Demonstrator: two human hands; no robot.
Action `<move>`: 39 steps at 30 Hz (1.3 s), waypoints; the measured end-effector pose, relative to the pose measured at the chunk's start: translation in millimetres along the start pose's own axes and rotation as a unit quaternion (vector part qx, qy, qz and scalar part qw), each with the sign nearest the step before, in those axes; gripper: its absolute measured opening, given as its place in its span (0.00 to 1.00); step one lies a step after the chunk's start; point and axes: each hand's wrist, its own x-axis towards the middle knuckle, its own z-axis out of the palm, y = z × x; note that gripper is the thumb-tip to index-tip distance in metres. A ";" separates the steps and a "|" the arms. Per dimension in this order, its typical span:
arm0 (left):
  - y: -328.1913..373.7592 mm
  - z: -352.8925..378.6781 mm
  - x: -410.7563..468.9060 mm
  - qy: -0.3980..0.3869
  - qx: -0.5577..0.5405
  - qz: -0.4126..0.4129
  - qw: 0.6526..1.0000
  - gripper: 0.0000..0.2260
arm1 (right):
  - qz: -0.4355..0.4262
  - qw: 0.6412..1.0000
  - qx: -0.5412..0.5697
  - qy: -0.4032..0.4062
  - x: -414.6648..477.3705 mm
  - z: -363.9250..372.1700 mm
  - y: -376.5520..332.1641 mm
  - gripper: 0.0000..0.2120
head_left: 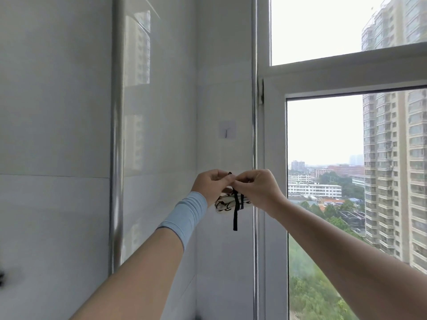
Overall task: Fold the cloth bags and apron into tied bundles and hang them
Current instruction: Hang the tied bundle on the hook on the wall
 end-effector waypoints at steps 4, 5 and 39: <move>8.6 -2.7 10.2 0.018 -0.059 -0.013 0.998 0.05 | -0.022 0.999 0.015 0.025 12.8 -0.6 -2.9 0.05; 9.9 -4.3 13.4 0.021 -0.053 -0.006 0.998 0.04 | -0.026 0.999 0.016 0.031 15.9 -1.0 -3.6 0.05; 44.5 -26.6 52.4 -0.112 0.015 -0.089 0.990 0.08 | -0.074 0.970 -0.166 0.163 83.3 -10.2 -45.0 0.06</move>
